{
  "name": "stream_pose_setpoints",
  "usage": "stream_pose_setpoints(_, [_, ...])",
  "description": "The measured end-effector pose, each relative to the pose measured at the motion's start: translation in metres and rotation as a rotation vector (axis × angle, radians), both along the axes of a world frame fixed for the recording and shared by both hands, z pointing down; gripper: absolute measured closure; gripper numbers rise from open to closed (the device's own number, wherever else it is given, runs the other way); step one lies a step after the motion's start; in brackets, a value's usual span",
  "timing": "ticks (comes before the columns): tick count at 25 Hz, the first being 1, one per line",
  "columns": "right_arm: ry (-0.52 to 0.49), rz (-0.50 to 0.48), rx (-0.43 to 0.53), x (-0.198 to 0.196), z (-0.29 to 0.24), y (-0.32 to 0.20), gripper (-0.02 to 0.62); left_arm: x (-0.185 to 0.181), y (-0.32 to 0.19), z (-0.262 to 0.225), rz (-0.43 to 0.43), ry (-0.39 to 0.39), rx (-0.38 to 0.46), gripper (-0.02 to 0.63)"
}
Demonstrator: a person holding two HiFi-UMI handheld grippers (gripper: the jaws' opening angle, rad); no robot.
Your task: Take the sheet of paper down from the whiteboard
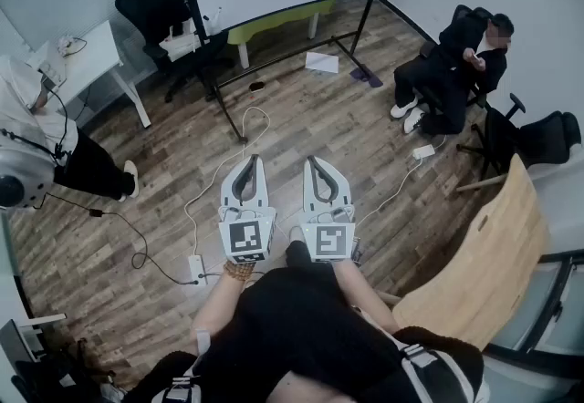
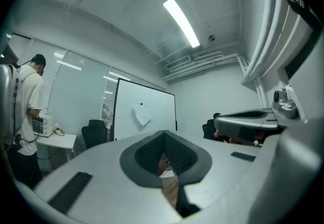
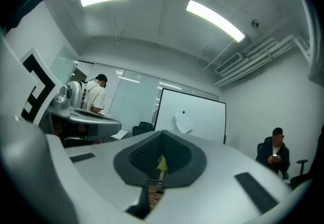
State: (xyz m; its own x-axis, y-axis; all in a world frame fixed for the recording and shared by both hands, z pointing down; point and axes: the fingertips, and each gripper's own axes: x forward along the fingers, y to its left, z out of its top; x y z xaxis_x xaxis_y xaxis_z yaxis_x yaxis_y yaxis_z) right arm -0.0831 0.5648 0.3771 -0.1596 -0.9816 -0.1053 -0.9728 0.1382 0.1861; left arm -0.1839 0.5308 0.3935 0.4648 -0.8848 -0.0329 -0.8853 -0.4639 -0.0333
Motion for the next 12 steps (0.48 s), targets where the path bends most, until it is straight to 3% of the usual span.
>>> stream_pose_setpoints(4, [-0.012, -0.025, -0.019, 0.015, 0.003, -0.025, 0.6, 0.016, -0.019, 0.004, -0.001, -0.001, 0.002, 0.595])
stream_pose_setpoints(12, [-0.037, -0.199, -0.071, 0.034, 0.023, -0.081, 0.598, 0.051, -0.062, 0.009, -0.061, -0.037, 0.007, 0.595])
